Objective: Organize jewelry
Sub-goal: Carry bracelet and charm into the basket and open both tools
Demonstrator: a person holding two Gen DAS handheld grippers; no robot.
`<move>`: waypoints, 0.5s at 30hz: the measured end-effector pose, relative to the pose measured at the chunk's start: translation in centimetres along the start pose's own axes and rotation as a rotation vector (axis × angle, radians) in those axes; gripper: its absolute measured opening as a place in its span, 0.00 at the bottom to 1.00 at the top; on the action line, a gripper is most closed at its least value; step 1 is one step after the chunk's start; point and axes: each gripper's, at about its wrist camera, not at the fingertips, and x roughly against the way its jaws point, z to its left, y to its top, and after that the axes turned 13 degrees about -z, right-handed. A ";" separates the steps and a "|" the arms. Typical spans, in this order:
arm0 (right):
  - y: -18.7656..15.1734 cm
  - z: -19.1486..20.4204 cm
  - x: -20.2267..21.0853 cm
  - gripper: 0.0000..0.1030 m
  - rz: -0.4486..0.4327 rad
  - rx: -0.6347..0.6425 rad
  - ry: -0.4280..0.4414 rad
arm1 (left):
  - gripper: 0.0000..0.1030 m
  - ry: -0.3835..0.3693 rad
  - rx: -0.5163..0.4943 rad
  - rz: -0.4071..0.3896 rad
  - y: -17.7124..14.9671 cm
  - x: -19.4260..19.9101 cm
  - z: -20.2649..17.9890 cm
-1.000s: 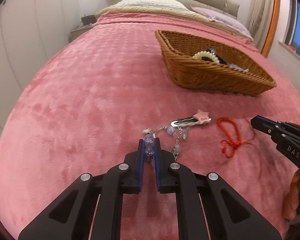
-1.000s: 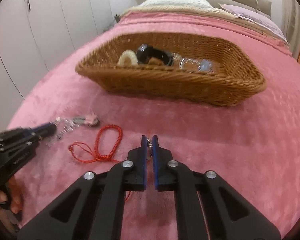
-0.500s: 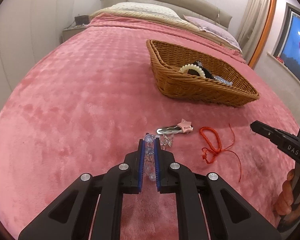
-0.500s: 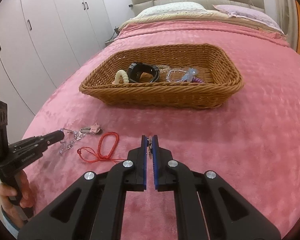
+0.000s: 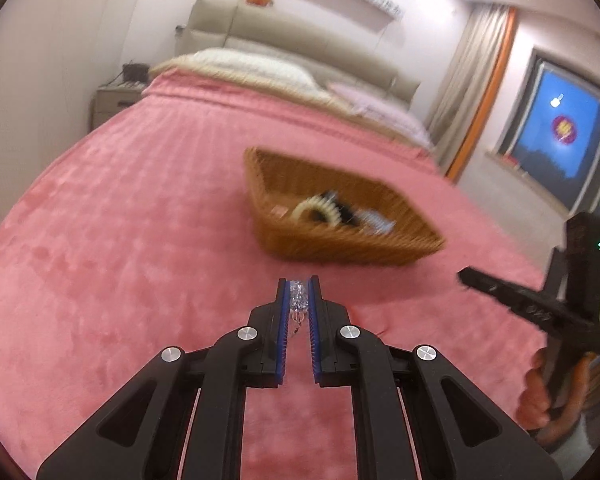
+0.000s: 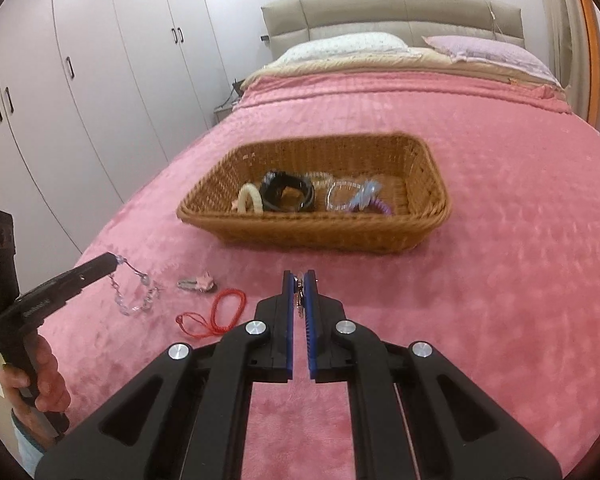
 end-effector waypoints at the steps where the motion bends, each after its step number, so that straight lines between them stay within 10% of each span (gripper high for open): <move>1: 0.3 0.0 0.3 0.04 -0.007 0.006 -0.003 | 0.07 -0.024 0.004 -0.019 0.4 0.4 -0.4; 15: 8.3 -0.6 -2.3 0.04 -0.101 0.053 -0.009 | 0.07 -0.060 -0.136 -0.114 9.3 -4.6 -7.9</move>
